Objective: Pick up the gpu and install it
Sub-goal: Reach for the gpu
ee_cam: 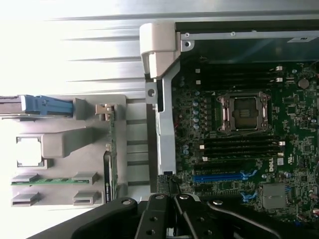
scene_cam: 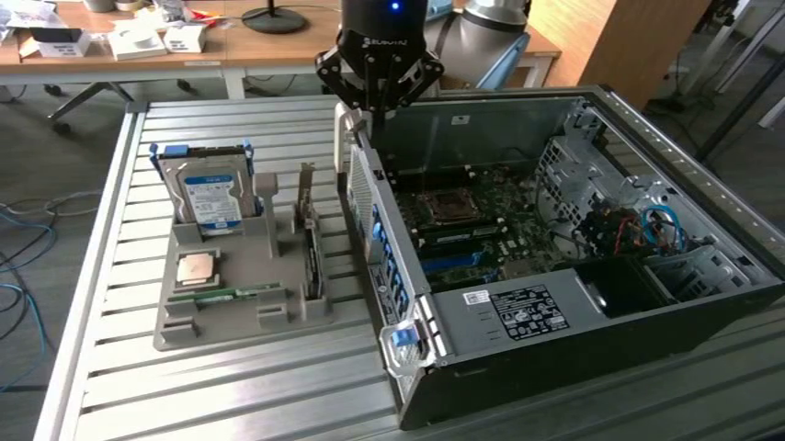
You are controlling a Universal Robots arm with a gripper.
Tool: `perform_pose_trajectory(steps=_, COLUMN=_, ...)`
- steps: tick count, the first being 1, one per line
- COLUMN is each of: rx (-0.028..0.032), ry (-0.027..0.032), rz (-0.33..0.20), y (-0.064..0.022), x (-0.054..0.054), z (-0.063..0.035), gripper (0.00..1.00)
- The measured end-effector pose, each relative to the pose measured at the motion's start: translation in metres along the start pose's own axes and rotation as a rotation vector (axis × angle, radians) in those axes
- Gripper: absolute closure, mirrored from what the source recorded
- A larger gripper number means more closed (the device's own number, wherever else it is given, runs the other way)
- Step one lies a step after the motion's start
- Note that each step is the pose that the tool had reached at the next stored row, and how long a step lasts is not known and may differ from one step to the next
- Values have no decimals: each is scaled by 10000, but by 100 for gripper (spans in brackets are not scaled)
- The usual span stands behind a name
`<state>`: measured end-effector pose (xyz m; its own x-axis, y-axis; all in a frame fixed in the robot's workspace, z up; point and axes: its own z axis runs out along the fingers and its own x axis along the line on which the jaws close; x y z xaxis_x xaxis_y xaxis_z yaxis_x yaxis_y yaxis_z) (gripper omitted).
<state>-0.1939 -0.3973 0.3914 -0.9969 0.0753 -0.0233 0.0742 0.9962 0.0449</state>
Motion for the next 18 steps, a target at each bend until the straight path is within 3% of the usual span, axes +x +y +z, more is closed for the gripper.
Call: perform_pose_trajectory(steps=18, rx=5, ry=0, rz=-1, y=-14, x=325, z=7, gripper=89)
